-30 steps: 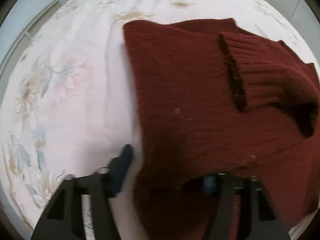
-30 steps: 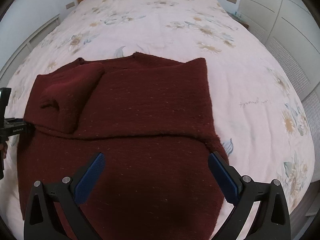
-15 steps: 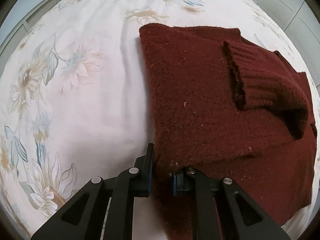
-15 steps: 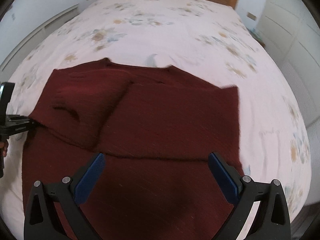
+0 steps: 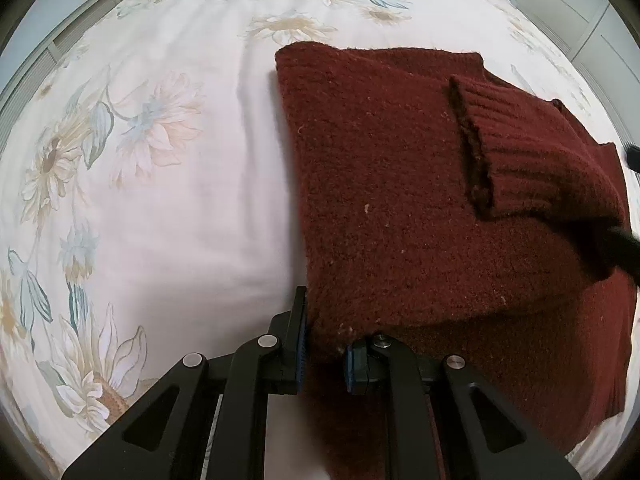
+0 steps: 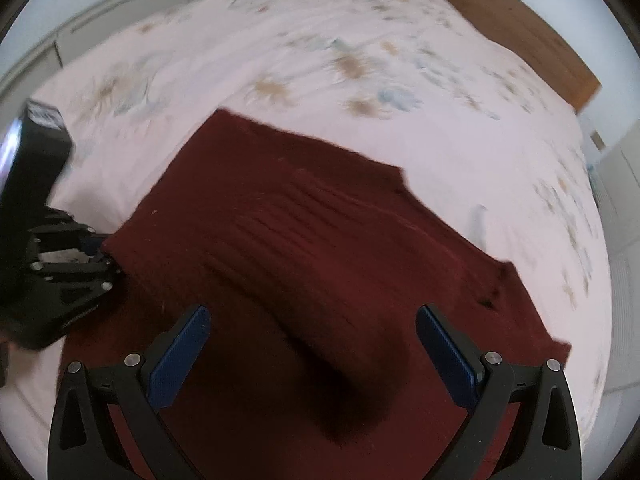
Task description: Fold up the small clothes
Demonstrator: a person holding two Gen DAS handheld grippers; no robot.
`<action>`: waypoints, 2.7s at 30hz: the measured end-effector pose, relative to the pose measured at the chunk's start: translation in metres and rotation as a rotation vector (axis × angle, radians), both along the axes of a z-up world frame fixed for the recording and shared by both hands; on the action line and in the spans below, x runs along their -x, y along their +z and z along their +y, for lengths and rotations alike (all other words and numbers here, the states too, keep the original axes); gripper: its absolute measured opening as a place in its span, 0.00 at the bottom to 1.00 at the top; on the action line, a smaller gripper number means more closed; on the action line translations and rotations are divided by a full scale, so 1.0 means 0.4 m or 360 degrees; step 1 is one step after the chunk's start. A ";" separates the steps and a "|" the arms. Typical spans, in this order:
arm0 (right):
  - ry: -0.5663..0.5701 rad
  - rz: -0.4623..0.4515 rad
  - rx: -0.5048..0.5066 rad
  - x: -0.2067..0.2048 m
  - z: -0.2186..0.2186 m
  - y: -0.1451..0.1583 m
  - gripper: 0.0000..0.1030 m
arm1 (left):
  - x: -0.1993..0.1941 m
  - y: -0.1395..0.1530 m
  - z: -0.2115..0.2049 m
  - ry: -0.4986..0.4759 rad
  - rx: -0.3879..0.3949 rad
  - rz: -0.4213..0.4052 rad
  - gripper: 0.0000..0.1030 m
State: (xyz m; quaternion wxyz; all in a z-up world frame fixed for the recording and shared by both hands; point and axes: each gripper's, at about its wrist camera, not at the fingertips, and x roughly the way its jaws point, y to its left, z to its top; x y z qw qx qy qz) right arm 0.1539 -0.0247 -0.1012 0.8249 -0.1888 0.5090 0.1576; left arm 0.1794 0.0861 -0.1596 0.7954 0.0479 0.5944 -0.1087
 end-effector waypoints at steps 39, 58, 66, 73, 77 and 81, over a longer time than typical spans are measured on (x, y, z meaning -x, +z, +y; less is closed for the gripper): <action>-0.0897 0.0182 -0.0527 0.051 -0.535 -0.071 0.29 | 0.035 0.012 -0.057 -0.0024 -0.0103 -0.0015 0.13; -0.1082 0.0192 -0.0540 0.117 -0.711 -0.009 0.77 | 0.057 -0.003 -0.067 -0.0037 -0.0130 -0.0023 0.13; -0.1120 0.0447 -0.0469 0.019 -0.711 -0.136 0.77 | 0.060 -0.010 -0.078 -0.0028 -0.0148 -0.0027 0.13; -0.1002 0.0361 -0.0443 0.049 -0.651 -0.127 0.41 | 0.063 -0.009 -0.078 -0.0026 -0.0143 -0.0029 0.13; -0.0891 0.0263 -0.0449 0.060 -0.626 -0.083 0.21 | 0.064 -0.006 -0.077 -0.0029 -0.0151 -0.0025 0.13; -0.0769 0.0046 -0.0275 0.090 -0.596 -0.020 0.21 | 0.064 0.001 -0.084 -0.0025 -0.0154 -0.0021 0.13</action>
